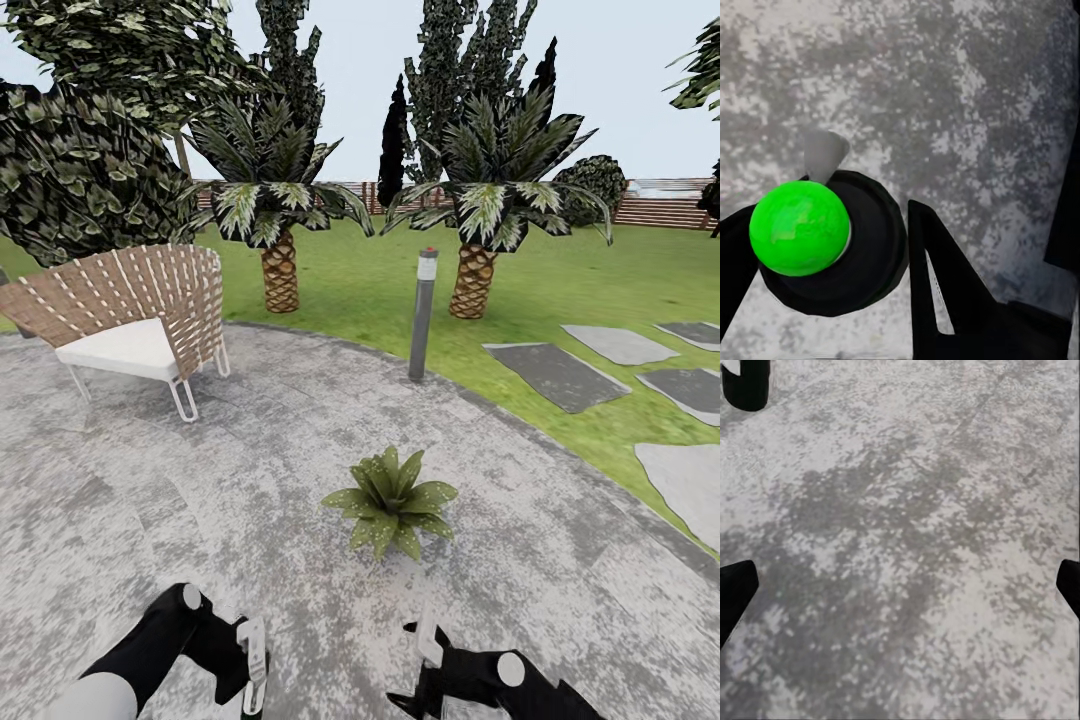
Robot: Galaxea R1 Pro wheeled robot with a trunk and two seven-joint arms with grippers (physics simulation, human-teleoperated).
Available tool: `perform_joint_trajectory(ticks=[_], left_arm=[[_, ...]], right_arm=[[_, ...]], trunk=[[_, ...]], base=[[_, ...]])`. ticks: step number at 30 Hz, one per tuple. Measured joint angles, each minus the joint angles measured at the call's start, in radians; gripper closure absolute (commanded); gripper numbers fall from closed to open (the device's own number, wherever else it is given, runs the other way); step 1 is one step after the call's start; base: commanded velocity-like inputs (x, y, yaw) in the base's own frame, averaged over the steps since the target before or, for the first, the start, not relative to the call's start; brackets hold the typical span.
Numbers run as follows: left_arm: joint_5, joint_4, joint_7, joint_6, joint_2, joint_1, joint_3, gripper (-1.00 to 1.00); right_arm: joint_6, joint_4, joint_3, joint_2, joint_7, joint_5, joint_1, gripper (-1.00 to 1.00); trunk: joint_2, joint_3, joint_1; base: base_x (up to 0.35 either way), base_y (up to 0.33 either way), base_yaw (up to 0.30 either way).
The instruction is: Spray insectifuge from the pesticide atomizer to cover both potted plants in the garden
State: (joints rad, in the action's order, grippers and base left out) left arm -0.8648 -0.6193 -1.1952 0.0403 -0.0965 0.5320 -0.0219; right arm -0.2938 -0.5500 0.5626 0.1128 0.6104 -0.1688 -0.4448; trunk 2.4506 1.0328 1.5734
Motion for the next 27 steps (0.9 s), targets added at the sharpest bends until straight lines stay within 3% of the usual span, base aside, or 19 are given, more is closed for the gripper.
perform_joint_trajectory(ticks=[6,7,12,17,22,27], left_arm=[[-0.003,-0.006,-0.035,0.018,0.019,0.001,-0.030,1.00],[-0.003,-0.006,-0.034,0.019,0.024,0.001,-0.030,1.00],[-0.006,-0.007,-0.031,0.018,0.055,0.002,-0.033,1.00],[-0.005,-0.008,-0.025,0.014,0.070,0.002,-0.033,1.00],[-0.044,-0.010,-0.019,0.006,0.104,0.002,-0.036,1.00],[-0.053,-0.027,-0.018,0.002,0.136,0.003,-0.036,1.00]], right_arm=[[0.005,-0.032,0.000,-0.003,0.024,-0.002,-0.014,-1.00],[0.005,-0.037,0.000,-0.004,0.028,-0.002,-0.014,1.00],[0.010,-0.084,0.000,-0.007,0.047,-0.001,-0.015,1.00],[0.129,-0.193,0.000,-0.010,0.103,0.000,-0.015,1.00],[0.156,-0.248,0.001,-0.046,0.125,0.000,-0.015,1.00],[0.156,-0.251,0.001,-0.067,0.126,-0.002,-0.015,1.00]], trunk=[[0.000,0.000,0.000],[0.000,0.000,0.000],[0.000,0.000,0.000],[0.000,0.000,0.000],[0.000,0.000,0.000],[0.000,0.000,0.000]], base=[[0.000,0.000,0.000],[0.000,0.000,0.000],[0.000,0.000,0.000],[0.000,0.000,0.000],[0.000,0.000,0.000],[0.000,0.000,0.000]])
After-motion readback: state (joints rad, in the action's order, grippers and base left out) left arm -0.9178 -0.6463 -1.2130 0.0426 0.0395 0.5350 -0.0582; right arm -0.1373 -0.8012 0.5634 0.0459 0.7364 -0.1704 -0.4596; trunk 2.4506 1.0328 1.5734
